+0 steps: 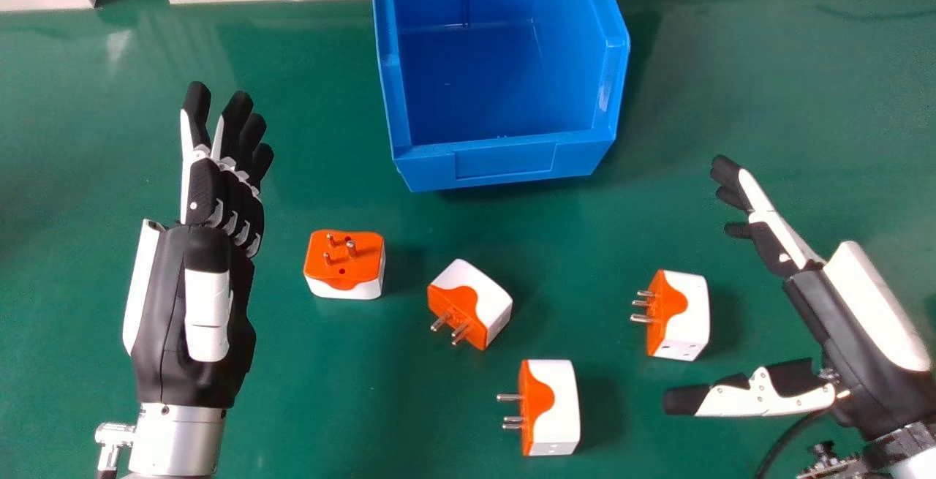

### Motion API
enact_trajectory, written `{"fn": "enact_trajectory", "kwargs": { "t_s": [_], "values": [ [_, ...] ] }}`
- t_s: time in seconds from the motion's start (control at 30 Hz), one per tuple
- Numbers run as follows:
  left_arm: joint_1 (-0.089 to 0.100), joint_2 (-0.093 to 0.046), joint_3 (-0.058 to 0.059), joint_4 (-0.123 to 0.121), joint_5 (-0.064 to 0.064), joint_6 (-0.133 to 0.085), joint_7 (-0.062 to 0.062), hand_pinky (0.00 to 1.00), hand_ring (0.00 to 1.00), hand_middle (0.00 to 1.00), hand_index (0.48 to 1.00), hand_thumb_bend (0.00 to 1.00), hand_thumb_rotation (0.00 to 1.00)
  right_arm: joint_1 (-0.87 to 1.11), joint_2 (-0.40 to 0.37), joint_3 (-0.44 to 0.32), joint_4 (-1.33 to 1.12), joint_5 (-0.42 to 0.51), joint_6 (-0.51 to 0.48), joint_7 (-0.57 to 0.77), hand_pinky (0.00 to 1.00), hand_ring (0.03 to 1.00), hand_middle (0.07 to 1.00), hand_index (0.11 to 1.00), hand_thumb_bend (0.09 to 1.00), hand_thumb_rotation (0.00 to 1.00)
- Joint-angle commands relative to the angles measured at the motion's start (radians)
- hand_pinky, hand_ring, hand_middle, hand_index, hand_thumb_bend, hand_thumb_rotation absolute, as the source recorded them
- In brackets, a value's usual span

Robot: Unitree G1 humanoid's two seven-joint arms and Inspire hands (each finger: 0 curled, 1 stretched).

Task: Pick all objects and put in blue box

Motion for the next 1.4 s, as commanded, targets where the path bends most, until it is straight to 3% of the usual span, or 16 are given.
{"fn": "enact_trajectory", "kwargs": {
  "t_s": [0.0, 0.4, 0.93, 1.17, 1.37],
  "values": [
    [-0.001, 0.001, 0.002, -0.011, -0.010, -0.018, -0.006, 1.00, 1.00, 1.00, 1.000, 0.95, 0.96, -0.002, -0.026, 0.001, -0.029, 0.009, 0.009, -0.005, 0.89, 0.966, 0.989, 0.999, 1.000, 0.51],
    [0.005, -0.003, 0.001, -0.017, -0.004, -0.023, -0.002, 1.00, 1.00, 1.00, 1.000, 0.94, 0.96, -0.004, -0.063, 0.020, -0.046, -0.050, 0.045, -0.024, 0.89, 0.988, 1.000, 1.000, 1.000, 0.49],
    [0.004, 0.002, 0.005, -0.020, -0.006, -0.017, 0.001, 1.00, 1.00, 1.00, 1.000, 0.94, 0.96, -0.024, -0.082, 0.060, -0.029, -0.143, 0.091, -0.093, 0.94, 0.997, 1.000, 1.000, 1.000, 0.49],
    [0.004, -0.001, 0.005, -0.020, 0.002, -0.022, 0.008, 1.00, 1.00, 1.00, 1.000, 0.94, 0.96, -0.071, -0.097, 0.087, 0.074, -0.154, 0.050, -0.150, 0.93, 0.995, 1.000, 1.000, 1.000, 0.48],
    [0.002, 0.000, 0.006, -0.018, -0.001, -0.021, 0.008, 1.00, 1.00, 1.00, 1.000, 0.94, 0.96, -0.113, -0.102, 0.110, 0.180, -0.133, 0.005, -0.179, 0.89, 0.987, 1.000, 1.000, 1.000, 0.46]
  ]
}}
